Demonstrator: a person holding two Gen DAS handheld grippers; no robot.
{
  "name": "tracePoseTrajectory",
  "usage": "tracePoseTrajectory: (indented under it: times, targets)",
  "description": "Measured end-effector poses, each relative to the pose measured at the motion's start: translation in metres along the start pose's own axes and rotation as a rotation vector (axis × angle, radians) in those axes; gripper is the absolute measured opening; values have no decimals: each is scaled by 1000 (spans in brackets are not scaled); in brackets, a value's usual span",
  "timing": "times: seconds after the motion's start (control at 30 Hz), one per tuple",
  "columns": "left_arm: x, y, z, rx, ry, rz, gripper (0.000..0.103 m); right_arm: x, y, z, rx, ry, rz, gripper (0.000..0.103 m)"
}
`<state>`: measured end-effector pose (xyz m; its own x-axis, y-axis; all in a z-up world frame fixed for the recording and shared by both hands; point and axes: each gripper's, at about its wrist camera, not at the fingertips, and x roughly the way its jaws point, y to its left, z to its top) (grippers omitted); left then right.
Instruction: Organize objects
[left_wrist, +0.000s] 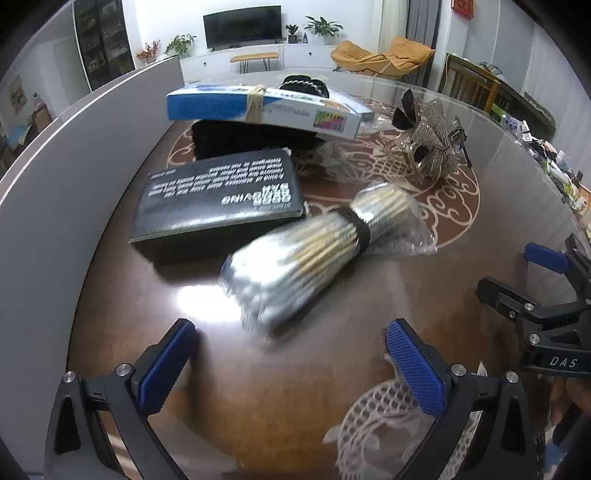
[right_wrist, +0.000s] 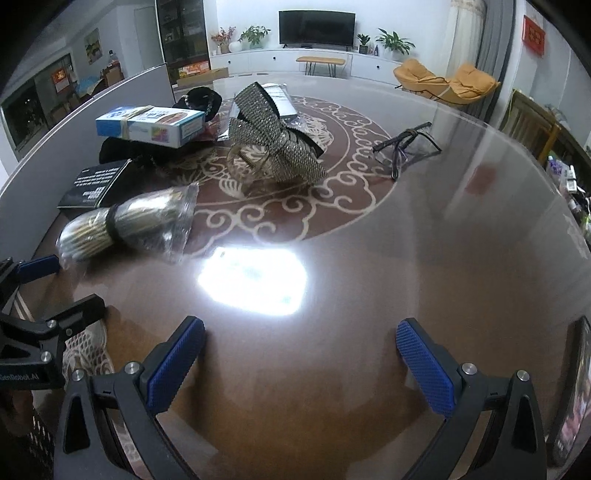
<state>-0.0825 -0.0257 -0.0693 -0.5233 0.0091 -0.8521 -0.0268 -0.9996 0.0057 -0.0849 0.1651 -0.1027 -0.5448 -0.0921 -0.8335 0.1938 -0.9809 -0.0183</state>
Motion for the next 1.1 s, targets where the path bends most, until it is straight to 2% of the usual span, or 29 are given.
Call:
tracePoseTrajectory:
  times: [0.4,1.1]
  targets:
    - [23,-10,37,17,-46,-15,103,10,-1,15,-11,-30,7,103]
    - [19,-7,30,12,-67,-17,103,10,-2,13,-7,-32,7,103]
